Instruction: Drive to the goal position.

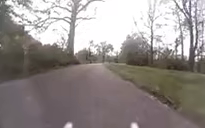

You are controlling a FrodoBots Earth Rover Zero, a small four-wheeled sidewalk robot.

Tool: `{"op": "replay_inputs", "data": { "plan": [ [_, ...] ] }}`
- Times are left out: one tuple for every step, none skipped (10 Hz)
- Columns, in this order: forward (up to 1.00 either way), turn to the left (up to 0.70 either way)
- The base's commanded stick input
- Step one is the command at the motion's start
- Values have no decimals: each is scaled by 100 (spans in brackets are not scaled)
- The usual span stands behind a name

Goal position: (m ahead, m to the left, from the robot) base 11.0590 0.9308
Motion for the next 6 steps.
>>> {"op": "replay_inputs", "data": {
  "plan": [
    [100,0],
    [100,0],
    [100,0],
    [100,0],
    [100,0],
    [100,0]
  ]
}}
